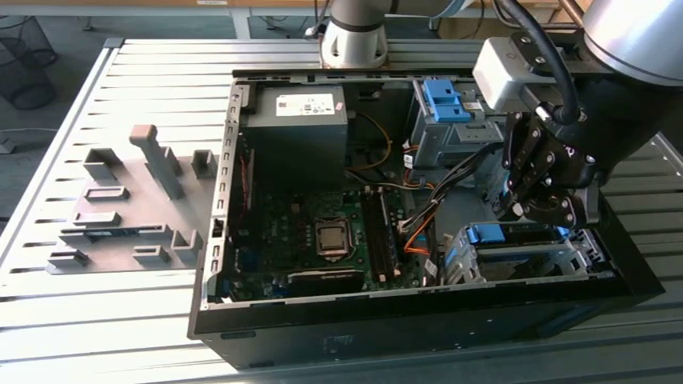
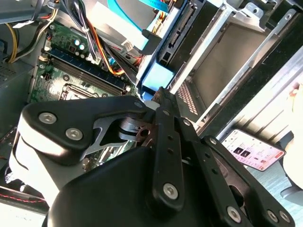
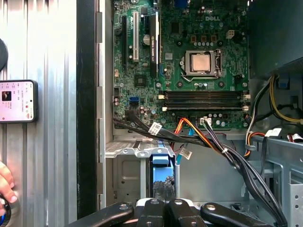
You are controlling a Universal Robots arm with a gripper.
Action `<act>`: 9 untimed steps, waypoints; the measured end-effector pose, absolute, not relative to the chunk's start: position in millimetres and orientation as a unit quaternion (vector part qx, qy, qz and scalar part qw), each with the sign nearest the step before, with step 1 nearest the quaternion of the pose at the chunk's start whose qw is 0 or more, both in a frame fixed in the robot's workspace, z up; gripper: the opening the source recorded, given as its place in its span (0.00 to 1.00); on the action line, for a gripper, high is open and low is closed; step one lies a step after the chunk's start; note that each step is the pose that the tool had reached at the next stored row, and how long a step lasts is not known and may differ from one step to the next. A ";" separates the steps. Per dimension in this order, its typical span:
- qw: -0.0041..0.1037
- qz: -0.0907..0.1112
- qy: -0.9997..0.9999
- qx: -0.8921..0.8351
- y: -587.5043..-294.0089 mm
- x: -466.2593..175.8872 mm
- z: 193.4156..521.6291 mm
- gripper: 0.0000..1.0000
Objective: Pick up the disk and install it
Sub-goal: 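Insert the first disk wire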
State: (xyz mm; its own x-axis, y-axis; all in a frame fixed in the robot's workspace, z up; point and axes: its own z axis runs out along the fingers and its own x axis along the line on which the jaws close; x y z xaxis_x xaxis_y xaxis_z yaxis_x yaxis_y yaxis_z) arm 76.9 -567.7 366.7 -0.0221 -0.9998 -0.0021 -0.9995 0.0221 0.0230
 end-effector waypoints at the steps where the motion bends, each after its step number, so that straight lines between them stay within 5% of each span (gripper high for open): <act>1: 0.007 -0.009 -0.715 0.699 -567.7 76.9 366.7 0.11; 9: 0.007 -0.009 -0.715 0.699 -567.7 76.9 366.7 0.11</act>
State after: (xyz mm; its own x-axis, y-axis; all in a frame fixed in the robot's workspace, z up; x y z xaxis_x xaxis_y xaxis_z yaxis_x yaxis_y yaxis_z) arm 76.9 -567.7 366.7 -0.0222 -0.9998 -0.0025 -0.9995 0.0221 0.0230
